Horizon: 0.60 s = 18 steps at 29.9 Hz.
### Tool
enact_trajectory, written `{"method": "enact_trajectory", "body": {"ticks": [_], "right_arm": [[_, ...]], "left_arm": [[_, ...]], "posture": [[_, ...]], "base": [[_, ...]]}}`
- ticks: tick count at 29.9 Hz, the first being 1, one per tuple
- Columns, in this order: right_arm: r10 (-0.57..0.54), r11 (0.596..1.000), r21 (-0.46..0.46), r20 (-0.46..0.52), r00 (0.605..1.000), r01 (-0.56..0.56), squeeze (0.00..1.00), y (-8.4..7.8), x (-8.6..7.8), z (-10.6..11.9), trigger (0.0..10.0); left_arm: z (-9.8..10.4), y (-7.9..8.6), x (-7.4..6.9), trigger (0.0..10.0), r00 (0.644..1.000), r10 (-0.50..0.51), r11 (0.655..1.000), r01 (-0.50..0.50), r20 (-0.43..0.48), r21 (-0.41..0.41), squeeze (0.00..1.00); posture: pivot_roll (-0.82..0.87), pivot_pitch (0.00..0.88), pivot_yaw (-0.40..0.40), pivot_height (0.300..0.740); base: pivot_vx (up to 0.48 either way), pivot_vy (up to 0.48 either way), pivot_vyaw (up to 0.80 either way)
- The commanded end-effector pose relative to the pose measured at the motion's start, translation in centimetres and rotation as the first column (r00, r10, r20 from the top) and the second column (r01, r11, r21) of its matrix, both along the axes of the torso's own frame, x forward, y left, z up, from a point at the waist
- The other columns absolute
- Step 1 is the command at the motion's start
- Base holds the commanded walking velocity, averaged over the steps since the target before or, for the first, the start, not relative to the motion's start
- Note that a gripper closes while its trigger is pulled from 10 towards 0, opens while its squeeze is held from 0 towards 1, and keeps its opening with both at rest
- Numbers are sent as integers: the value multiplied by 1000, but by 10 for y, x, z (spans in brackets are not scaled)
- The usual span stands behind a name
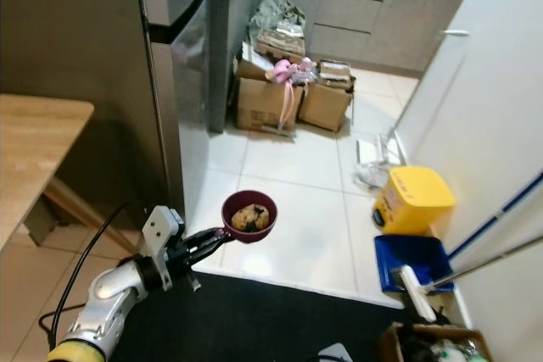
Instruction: Restocking fridge
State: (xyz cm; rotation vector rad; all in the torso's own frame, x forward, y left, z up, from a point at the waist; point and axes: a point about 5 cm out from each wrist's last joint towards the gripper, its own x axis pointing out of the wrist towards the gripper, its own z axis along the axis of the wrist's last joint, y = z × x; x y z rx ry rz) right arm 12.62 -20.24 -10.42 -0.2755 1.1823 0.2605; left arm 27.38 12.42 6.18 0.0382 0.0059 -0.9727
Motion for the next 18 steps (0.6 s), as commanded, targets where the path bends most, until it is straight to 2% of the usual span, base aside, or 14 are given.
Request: {"method": "enact_trajectory", "body": {"ticks": [1,18], "right_arm": [[-6,1000,-18,3,1000,6,0,-7,-1,1,10000],[-13,1000,-24,3,1000,14,0,-15,-2,2,10000]], "left_arm": [[5,-4,1,10000,999,-26,1000,25,25,8,0],[3,-7,-2,10000,999,-53,998,52,12,19,0]], "posture": [[79,8,-94,740],[80,0,-92,740]], "base": [[428,0,0],[426,0,0]]}}
